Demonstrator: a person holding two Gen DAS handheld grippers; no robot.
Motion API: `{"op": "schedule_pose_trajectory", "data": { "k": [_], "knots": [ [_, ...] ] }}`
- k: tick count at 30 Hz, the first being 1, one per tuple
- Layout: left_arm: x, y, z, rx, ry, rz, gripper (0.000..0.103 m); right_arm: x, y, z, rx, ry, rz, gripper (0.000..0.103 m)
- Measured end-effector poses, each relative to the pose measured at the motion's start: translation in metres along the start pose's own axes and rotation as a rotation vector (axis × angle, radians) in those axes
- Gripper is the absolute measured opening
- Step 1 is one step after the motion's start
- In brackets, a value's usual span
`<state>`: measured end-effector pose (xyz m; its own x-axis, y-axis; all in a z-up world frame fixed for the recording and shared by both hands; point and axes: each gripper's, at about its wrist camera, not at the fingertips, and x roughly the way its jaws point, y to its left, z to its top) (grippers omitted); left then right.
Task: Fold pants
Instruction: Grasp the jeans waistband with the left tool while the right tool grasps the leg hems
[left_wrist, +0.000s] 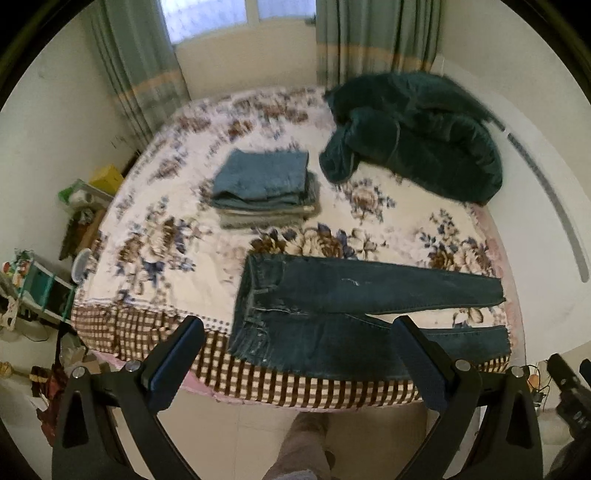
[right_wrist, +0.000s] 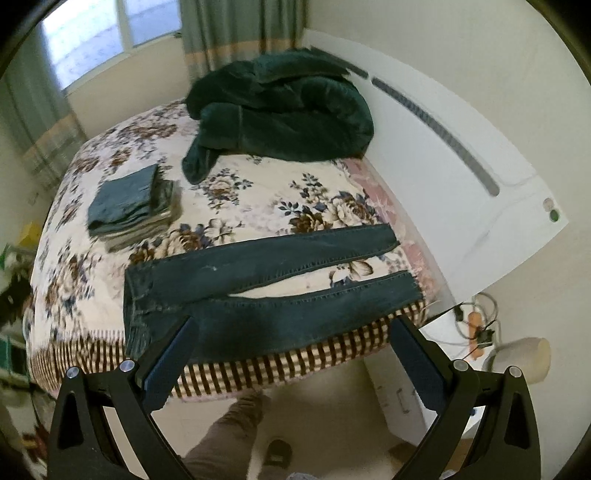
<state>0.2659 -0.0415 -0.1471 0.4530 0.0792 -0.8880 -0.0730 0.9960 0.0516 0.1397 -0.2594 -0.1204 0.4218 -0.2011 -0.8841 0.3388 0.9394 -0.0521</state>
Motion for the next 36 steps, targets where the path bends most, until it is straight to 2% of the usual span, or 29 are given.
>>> {"op": "schedule_pose_trajectory", "data": {
  "k": [5, 10, 12, 16, 19, 22, 24, 28, 33, 36],
  "knots": [
    [0.120, -0.004, 0.048, -0.032, 0.161, 0.043, 0.103, 0.116, -0.007, 0.065, 0.136, 0.164, -0.022, 0.103],
    [0.255, -0.004, 0.073, -0.115, 0.369, 0.110, 0.103, 0.247, -0.026, 0.110, 0.281, 0.276, -0.076, 0.103],
    [0.300, -0.005, 0.079, -0.157, 0.441, 0.113, 0.103, 0.307, -0.035, 0.126, 0.334, 0.320, -0.098, 0.103],
    [0.391, -0.005, 0.085, -0.279, 0.540, 0.125, 0.103, 0.417, -0.060, 0.149, 0.437, 0.376, -0.130, 0.103],
    [0.448, -0.007, 0.089, -0.364, 0.595, 0.125, 0.103, 0.506, -0.084, 0.159, 0.538, 0.423, -0.120, 0.103],
    [0.503, -0.011, 0.086, -0.472, 0.657, 0.132, 0.103, 0.568, -0.108, 0.155, 0.608, 0.466, -0.140, 0.103],
    [0.524, -0.009, 0.082, -0.529, 0.682, 0.138, 0.103, 0.611, -0.124, 0.153, 0.652, 0.501, -0.153, 0.103],
    [0.553, -0.004, 0.068, -0.621, 0.726, 0.178, 0.103, 0.663, -0.146, 0.151, 0.676, 0.535, -0.181, 0.103],
    [0.559, 0.001, 0.064, -0.675, 0.734, 0.224, 0.103, 0.708, -0.156, 0.155, 0.673, 0.565, -0.199, 0.103],
    [0.547, 0.002, 0.070, -0.688, 0.695, 0.233, 0.099, 0.725, -0.154, 0.156, 0.648, 0.586, -0.204, 0.103]
  ]
}}
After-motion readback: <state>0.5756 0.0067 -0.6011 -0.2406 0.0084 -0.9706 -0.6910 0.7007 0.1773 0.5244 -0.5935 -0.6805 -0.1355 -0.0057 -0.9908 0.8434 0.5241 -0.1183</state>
